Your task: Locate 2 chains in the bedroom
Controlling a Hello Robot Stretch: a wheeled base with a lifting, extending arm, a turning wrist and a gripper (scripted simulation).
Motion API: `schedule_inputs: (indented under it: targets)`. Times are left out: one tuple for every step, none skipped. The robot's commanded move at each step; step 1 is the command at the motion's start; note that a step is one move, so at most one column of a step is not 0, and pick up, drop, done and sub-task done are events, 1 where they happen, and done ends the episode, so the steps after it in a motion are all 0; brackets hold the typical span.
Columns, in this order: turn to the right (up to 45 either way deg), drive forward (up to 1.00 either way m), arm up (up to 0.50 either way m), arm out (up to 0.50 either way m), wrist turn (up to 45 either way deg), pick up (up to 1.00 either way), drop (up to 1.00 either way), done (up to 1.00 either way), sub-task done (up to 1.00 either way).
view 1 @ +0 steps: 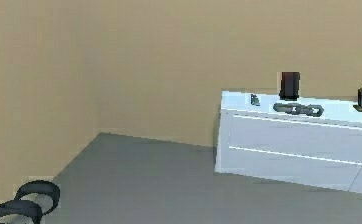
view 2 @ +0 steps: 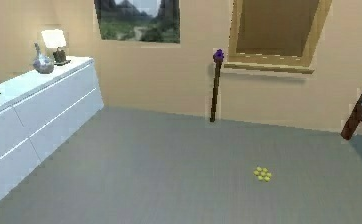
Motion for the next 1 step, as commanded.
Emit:
schedule_inputs:
  targets:
    - [-3.0,0.00,0.00,0.00,0.0,0.00,0.00,0.00,0.00]
